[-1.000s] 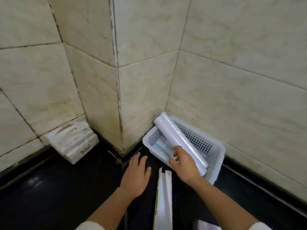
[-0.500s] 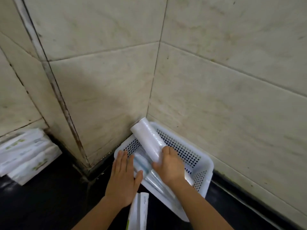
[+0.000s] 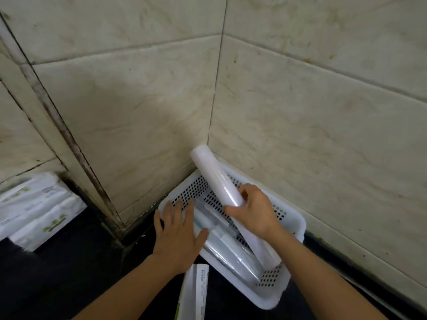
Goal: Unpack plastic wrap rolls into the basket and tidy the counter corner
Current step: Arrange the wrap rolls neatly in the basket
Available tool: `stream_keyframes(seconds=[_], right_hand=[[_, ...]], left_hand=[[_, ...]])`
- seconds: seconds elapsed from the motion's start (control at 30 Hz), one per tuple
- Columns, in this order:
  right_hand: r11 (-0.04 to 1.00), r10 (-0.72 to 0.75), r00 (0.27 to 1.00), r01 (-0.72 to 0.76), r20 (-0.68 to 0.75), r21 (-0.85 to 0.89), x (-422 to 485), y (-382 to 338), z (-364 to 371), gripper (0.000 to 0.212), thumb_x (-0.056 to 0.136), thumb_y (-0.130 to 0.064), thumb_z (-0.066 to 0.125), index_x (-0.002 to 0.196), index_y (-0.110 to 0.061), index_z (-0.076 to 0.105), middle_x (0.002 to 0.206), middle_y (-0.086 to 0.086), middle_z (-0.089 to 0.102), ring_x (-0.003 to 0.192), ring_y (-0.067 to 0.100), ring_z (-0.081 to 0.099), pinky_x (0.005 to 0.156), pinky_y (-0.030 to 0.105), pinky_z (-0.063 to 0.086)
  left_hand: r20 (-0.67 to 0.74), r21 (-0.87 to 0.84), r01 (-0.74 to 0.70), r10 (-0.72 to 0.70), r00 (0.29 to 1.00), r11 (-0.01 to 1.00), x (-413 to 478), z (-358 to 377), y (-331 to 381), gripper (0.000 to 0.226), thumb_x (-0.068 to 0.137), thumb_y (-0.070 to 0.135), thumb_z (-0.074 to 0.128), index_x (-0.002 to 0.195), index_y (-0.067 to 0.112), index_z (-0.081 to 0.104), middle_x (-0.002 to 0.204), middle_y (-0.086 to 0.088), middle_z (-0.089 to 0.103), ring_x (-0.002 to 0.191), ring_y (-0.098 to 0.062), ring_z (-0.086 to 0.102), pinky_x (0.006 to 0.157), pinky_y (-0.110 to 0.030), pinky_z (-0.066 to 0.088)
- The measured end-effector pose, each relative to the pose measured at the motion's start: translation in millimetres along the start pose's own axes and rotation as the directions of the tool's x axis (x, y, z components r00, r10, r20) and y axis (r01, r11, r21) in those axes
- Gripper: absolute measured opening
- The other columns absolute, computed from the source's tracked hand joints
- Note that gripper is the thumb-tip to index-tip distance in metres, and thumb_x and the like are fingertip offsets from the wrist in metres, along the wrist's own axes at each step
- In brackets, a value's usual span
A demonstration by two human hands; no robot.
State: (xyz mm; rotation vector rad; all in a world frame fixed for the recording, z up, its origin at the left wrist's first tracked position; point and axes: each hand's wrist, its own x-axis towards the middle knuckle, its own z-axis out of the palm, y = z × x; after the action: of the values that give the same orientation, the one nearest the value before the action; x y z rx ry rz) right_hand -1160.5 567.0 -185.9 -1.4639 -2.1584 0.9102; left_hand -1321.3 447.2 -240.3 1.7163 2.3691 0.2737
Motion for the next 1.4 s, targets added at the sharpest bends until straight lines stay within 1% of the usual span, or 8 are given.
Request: stream_keyframes(seconds=[0.23, 0.33, 0.47, 0.73, 0.9, 1.1, 1.27, 1.4], right_hand=[[0.996, -0.019, 0.996, 0.011, -0.086, -0.084, 29.0, -1.4, -54.7, 0.038, 0.065, -0.035, 0.080, 0.097, -0.023, 0.064, 0.081, -0.010, 0.063, 0.071, 0.012, 0.060, 0.057, 0.023, 0.043], [0.980, -0.004, 0.999, -0.006, -0.046, -0.199, 34.1, 10.5, -45.3, 0.041, 0.069, -0.037, 0.076, 0.103, -0.016, 0.067, 0.085, -0.002, 0.066, 0.072, 0.016, 0.062, 0.059, 0.029, 0.047], [0.968, -0.004, 1.000, 0.003, -0.002, -0.252, 40.5, 21.9, -21.3, 0.037, 0.073, -0.039, 0.073, 0.099, -0.015, 0.066, 0.089, 0.001, 0.066, 0.074, 0.019, 0.060, 0.059, 0.028, 0.041], [0.994, -0.029, 1.000, 0.028, 0.001, -0.104, 34.1, 34.9, -1.6, 0.003, 0.080, -0.018, 0.067, 0.080, -0.016, 0.067, 0.074, -0.001, 0.068, 0.068, 0.016, 0.061, 0.058, 0.026, 0.047], [0.994, -0.042, 0.999, 0.042, -0.003, -0.103, 21.2, 36.7, -7.7, 0.027, 0.082, -0.020, 0.069, 0.108, -0.013, 0.068, 0.110, 0.003, 0.065, 0.098, 0.017, 0.060, 0.082, 0.027, 0.046], [0.996, -0.051, 0.997, 0.055, 0.061, -0.066, -16.2, 22.8, -20.7, 0.028, 0.082, -0.037, 0.070, 0.104, -0.020, 0.068, 0.102, -0.005, 0.067, 0.091, 0.011, 0.062, 0.080, 0.027, 0.051], [0.911, 0.067, 0.882, 0.137, 0.467, -0.389, -52.8, 21.0, -0.2, 0.042, 0.077, -0.049, 0.070, 0.092, -0.010, 0.065, 0.088, 0.002, 0.065, 0.079, 0.019, 0.064, 0.066, 0.029, 0.050], [0.820, 0.147, 0.892, 0.132, 0.428, -0.557, -57.7, 29.6, 30.0, 0.044, 0.080, -0.039, 0.070, 0.108, -0.007, 0.061, 0.111, 0.011, 0.064, 0.098, 0.025, 0.061, 0.076, 0.028, 0.047]], left_hand=[[-0.068, 0.027, -0.274, 0.276, 0.959, 0.961, 63.7, -10.5, 50.7, 0.062, 0.099, 0.044, 0.021, 0.153, 0.025, -0.001, 0.161, 0.011, -0.012, 0.148, -0.022, -0.010, 0.114, -0.055, -0.013], [-0.085, 0.086, -0.281, 0.288, 0.954, 0.956, 73.1, -8.5, 46.8, 0.059, 0.096, 0.042, 0.038, 0.150, 0.024, 0.023, 0.160, 0.005, 0.020, 0.145, -0.025, 0.016, 0.115, -0.059, 0.001], [-0.203, 0.169, -0.300, 0.331, 0.921, 0.939, 69.3, -1.2, 31.3, 0.062, 0.059, 0.050, 0.083, 0.113, 0.023, 0.067, 0.115, -0.004, 0.066, 0.104, -0.025, 0.063, 0.093, -0.059, 0.044], [-0.189, 0.174, -0.288, 0.319, 0.929, 0.942, 77.1, -5.4, 32.2, 0.064, 0.053, 0.051, 0.087, 0.106, 0.021, 0.070, 0.121, -0.006, 0.067, 0.112, -0.031, 0.063, 0.092, -0.062, 0.044], [-0.144, 0.047, -0.281, 0.285, 0.948, 0.959, 77.5, 1.8, 33.8, 0.060, 0.089, 0.049, 0.055, 0.141, 0.026, 0.039, 0.158, 0.001, 0.024, 0.146, -0.024, 0.018, 0.115, -0.050, 0.017], [-0.308, -0.486, -0.314, 0.176, 0.935, 0.816, 61.7, -8.8, 10.0, 0.040, 0.093, 0.022, 0.058, 0.130, 0.020, 0.045, 0.143, 0.006, 0.037, 0.120, -0.008, 0.043, 0.098, -0.032, 0.045], [0.148, -0.351, -0.145, 0.208, 0.967, 0.925, 56.5, -6.0, -9.0, 0.055, 0.097, 0.022, 0.051, 0.147, 0.018, 0.030, 0.153, -0.008, 0.031, 0.129, -0.019, 0.042, 0.109, -0.036, 0.038], [0.423, -0.113, -0.168, 0.200, 0.884, 0.979, 72.3, -11.0, 6.9, 0.087, 0.088, 0.017, 0.057, 0.152, 0.036, 0.002, 0.158, -0.013, 0.006, 0.136, -0.038, 0.027, 0.106, -0.049, 0.040]])
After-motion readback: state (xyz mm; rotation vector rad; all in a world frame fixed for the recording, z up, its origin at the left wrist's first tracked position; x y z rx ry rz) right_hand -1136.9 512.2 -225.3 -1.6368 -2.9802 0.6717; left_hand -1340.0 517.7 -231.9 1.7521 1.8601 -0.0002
